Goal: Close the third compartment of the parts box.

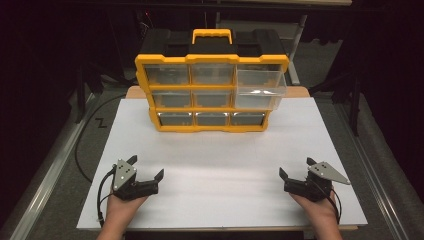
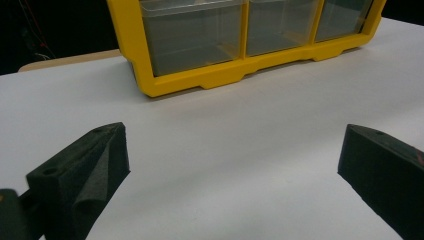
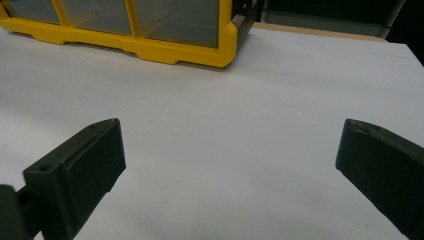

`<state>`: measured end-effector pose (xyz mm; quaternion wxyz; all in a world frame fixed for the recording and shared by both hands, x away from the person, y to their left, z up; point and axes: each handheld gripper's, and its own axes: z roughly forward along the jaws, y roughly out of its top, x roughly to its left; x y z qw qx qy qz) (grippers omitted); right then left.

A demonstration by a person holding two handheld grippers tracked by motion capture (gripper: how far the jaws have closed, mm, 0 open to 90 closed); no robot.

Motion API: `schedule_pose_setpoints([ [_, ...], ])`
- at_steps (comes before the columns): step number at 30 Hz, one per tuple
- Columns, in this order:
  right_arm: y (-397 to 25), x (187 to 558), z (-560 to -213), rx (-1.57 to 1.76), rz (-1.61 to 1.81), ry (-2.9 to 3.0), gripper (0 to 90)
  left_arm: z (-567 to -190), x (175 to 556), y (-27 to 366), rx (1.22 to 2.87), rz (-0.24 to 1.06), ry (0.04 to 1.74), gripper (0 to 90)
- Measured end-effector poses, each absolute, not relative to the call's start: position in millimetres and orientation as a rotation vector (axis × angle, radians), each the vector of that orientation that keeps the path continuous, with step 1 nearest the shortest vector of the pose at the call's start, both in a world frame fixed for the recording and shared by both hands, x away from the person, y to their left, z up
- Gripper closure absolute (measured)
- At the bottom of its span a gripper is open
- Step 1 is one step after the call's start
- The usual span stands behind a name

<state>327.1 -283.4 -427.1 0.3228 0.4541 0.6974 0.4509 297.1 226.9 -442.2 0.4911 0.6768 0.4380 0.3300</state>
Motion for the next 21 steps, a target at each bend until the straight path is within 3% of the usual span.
schedule_pose_setpoints([
  [21,-283.4,336.4,-430.2,1.203,1.18,1.817,0.7,-442.9,306.5,222.2,1.625,0.802,1.063,0.9],
])
